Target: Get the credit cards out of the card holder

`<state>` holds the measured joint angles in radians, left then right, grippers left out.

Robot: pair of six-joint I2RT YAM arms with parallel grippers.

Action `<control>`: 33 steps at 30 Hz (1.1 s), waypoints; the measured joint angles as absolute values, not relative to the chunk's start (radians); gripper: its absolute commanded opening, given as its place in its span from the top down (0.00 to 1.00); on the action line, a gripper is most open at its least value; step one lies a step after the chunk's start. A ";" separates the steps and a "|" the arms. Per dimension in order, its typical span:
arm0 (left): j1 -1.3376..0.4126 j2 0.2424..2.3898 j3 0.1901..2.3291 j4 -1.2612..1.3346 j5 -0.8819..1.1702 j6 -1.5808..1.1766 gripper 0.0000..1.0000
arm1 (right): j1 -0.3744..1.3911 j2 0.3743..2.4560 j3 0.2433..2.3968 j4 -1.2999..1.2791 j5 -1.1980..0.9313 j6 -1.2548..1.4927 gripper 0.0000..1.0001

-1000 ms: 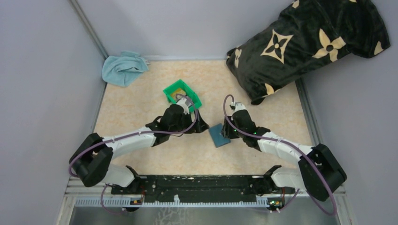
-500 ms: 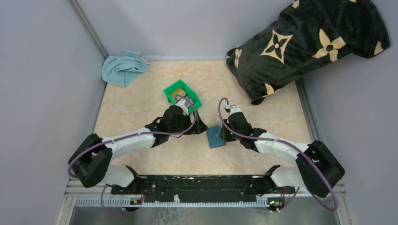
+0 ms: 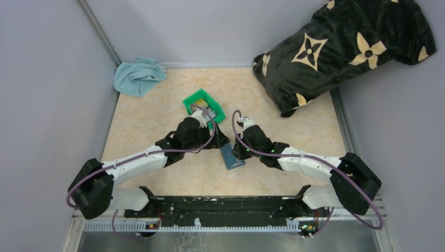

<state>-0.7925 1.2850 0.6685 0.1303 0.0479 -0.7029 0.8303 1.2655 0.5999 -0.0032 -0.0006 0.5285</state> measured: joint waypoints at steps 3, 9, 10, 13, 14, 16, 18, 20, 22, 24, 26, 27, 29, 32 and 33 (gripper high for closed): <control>-0.793 1.268 0.669 0.112 0.032 -0.703 0.17 | 0.868 1.301 0.631 0.000 0.000 0.535 0.89; -0.793 1.210 0.675 0.021 -0.010 -0.731 0.15 | 0.930 1.336 0.676 0.005 0.009 0.542 0.90; -0.793 1.196 0.676 0.008 -0.018 -0.741 0.16 | 0.939 1.339 0.678 0.009 0.014 0.543 0.90; -0.793 1.164 0.677 -0.016 -0.040 -0.768 0.25 | 0.970 1.356 0.689 0.013 0.033 0.543 0.91; -0.793 1.162 0.677 -0.019 -0.044 -0.775 0.29 | 0.977 1.361 0.690 0.016 0.037 0.543 0.93; -0.793 1.172 0.686 -0.040 -0.052 -0.793 0.40 | 0.991 1.373 0.690 0.018 0.049 0.544 0.96; -0.793 1.200 0.713 -0.078 -0.058 -0.800 0.49 | 1.005 1.385 0.690 0.017 0.060 0.544 0.98; -0.793 1.243 0.758 -0.130 -0.065 -0.810 0.54 | 1.024 1.400 0.692 0.014 0.073 0.543 1.00; -0.793 1.275 0.790 -0.165 -0.067 -0.816 0.57 | 1.041 1.417 0.703 0.009 0.084 0.543 1.00; -0.793 1.286 0.798 -0.187 -0.067 -0.821 0.58 | 1.059 1.437 0.722 0.008 0.094 0.543 1.00; -0.793 1.286 0.797 -0.207 -0.067 -0.828 0.58 | 1.073 1.454 0.739 0.009 0.105 0.543 1.00; -0.793 1.284 0.793 -0.210 -0.067 -0.833 0.58 | 1.078 1.459 0.744 0.010 0.109 0.543 1.00; -0.793 1.272 0.781 -0.217 -0.067 -0.838 0.57 | 1.085 1.464 0.753 0.006 0.120 0.543 1.00; -0.793 1.241 0.766 -0.233 -0.076 -0.844 0.55 | 1.090 1.464 0.768 -0.017 0.155 0.537 1.00; -0.793 1.230 0.764 -0.236 -0.081 -0.845 0.54 | 1.091 1.464 0.776 -0.034 0.177 0.531 1.00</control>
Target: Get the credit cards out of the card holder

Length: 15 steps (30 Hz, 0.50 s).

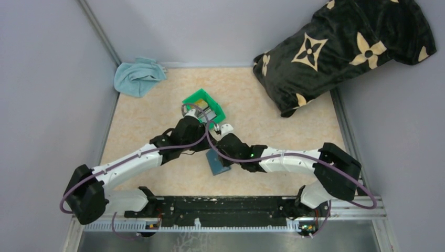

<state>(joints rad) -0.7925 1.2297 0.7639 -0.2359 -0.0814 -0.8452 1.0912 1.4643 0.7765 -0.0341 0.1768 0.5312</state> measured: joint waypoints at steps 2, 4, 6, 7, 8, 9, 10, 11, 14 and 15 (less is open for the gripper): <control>-0.793 1.203 0.762 -0.241 -0.098 -0.846 0.54 | 1.091 1.464 0.802 -0.072 0.227 0.514 1.00; -0.793 1.180 0.762 -0.243 -0.115 -0.849 0.53 | 1.089 1.464 0.835 -0.118 0.287 0.488 1.00; -0.793 1.157 0.762 -0.243 -0.139 -0.849 0.53 | 1.078 1.462 0.860 -0.152 0.329 0.466 1.00; -0.793 1.149 0.762 -0.243 -0.147 -0.849 0.52 | 1.071 1.459 0.868 -0.169 0.350 0.453 1.00; -0.793 1.143 0.762 -0.243 -0.157 -0.849 0.52 | 1.062 1.455 0.873 -0.183 0.368 0.445 1.00; -0.793 1.139 0.762 -0.243 -0.164 -0.849 0.52 | 1.050 1.449 0.875 -0.197 0.394 0.431 1.00; -0.793 1.137 0.762 -0.243 -0.170 -0.848 0.52 | 1.040 1.442 0.878 -0.220 0.420 0.416 1.00; -0.793 1.137 0.762 -0.243 -0.174 -0.848 0.51 | 1.033 1.438 0.881 -0.236 0.443 0.405 1.00; -0.793 1.138 0.756 -0.243 -0.179 -0.848 0.50 | 1.018 1.431 0.904 -0.284 0.517 0.361 1.00; -0.793 1.140 0.754 -0.243 -0.180 -0.848 0.50 | 1.018 1.431 0.915 -0.294 0.535 0.345 1.00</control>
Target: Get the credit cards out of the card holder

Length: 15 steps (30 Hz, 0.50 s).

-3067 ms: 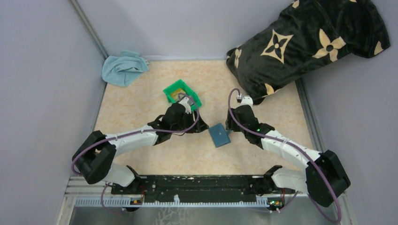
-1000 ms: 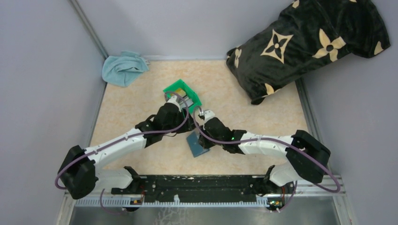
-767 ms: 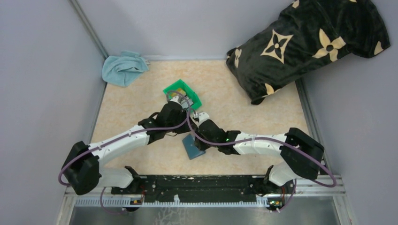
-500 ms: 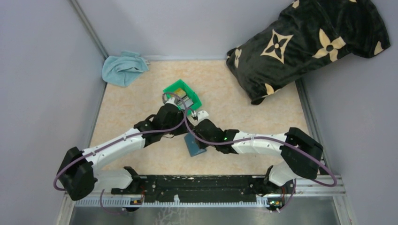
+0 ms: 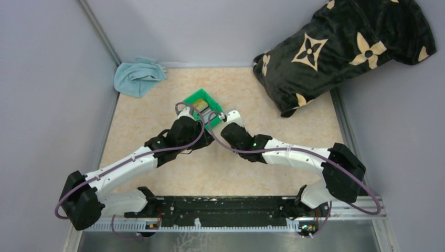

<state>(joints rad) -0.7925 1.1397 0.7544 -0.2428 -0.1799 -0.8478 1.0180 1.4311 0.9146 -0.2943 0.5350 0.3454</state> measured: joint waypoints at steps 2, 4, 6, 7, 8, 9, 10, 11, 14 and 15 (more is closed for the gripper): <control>-0.792 1.146 0.753 -0.243 -0.180 -0.847 0.49 | 1.019 1.431 0.931 -0.309 0.554 0.323 1.00; -0.792 1.150 0.752 -0.243 -0.180 -0.847 0.48 | 1.023 1.439 0.946 -0.313 0.564 0.309 1.00; -0.792 1.151 0.752 -0.243 -0.181 -0.847 0.48 | 1.032 1.469 0.969 -0.315 0.577 0.299 1.00; -0.791 1.151 0.752 -0.243 -0.183 -0.846 0.48 | 1.039 1.495 0.982 -0.315 0.583 0.295 1.00; -0.790 1.151 0.751 -0.243 -0.183 -0.846 0.48 | 1.048 1.525 0.994 -0.315 0.591 0.293 1.00; -0.789 1.150 0.749 -0.243 -0.185 -0.846 0.48 | 1.060 1.557 1.005 -0.316 0.598 0.294 1.00; -0.786 1.149 0.745 -0.243 -0.189 -0.847 0.48 | 1.072 1.589 1.015 -0.318 0.610 0.297 1.00; -0.784 1.148 0.741 -0.244 -0.192 -0.848 0.48 | 1.084 1.617 1.024 -0.319 0.619 0.300 1.00; -0.776 1.139 0.729 -0.258 -0.208 -0.853 0.47 | 1.121 1.700 1.071 -0.323 0.658 0.315 1.00; -0.774 1.133 0.727 -0.270 -0.215 -0.852 0.47 | 1.133 1.723 1.089 -0.324 0.672 0.323 1.00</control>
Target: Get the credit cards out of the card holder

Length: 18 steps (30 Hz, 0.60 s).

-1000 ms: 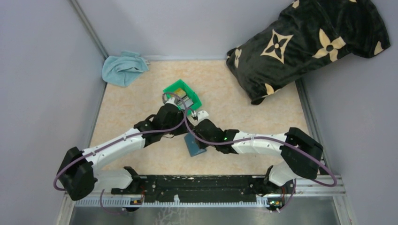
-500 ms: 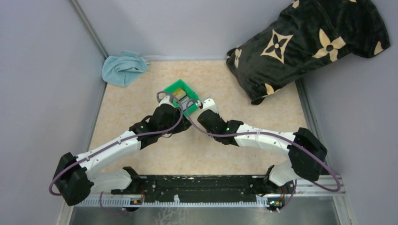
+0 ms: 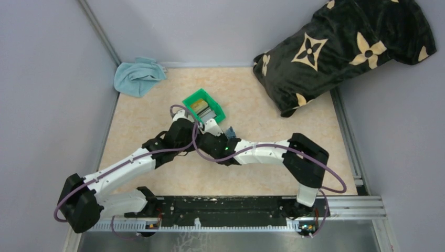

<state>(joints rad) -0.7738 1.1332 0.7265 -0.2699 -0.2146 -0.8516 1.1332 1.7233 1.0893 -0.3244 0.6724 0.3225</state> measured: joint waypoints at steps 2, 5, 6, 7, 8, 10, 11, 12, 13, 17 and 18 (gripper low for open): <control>-0.766 1.112 0.715 -0.303 -0.234 -0.852 0.48 | 1.156 1.770 1.131 -0.341 0.710 0.344 1.00; -0.755 1.092 0.708 -0.347 -0.258 -0.851 0.48 | 1.175 1.809 1.159 -0.353 0.715 0.374 1.00; -0.752 1.089 0.707 -0.360 -0.264 -0.849 0.48 | 1.180 1.816 1.159 -0.355 0.710 0.387 1.00; -0.749 1.088 0.707 -0.369 -0.269 -0.848 0.48 | 1.183 1.820 1.159 -0.358 0.704 0.395 1.00; -0.748 1.086 0.707 -0.376 -0.270 -0.848 0.48 | 1.185 1.821 1.158 -0.358 0.694 0.403 1.00; -0.744 1.081 0.707 -0.381 -0.273 -0.846 0.48 | 1.186 1.821 1.153 -0.353 0.685 0.410 1.00; -0.743 1.078 0.707 -0.381 -0.275 -0.845 0.48 | 1.187 1.821 1.151 -0.353 0.683 0.413 1.00; -0.743 1.077 0.707 -0.381 -0.276 -0.844 0.48 | 1.187 1.821 1.150 -0.353 0.683 0.413 1.00; -0.743 1.077 0.707 -0.381 -0.276 -0.844 0.48 | 1.188 1.819 1.145 -0.349 0.683 0.413 1.00; -0.742 1.081 0.707 -0.360 -0.271 -0.844 0.48 | 1.192 1.798 1.119 -0.340 0.666 0.406 1.00; -0.742 1.084 0.707 -0.351 -0.268 -0.844 0.48 | 1.192 1.785 1.111 -0.341 0.656 0.404 1.00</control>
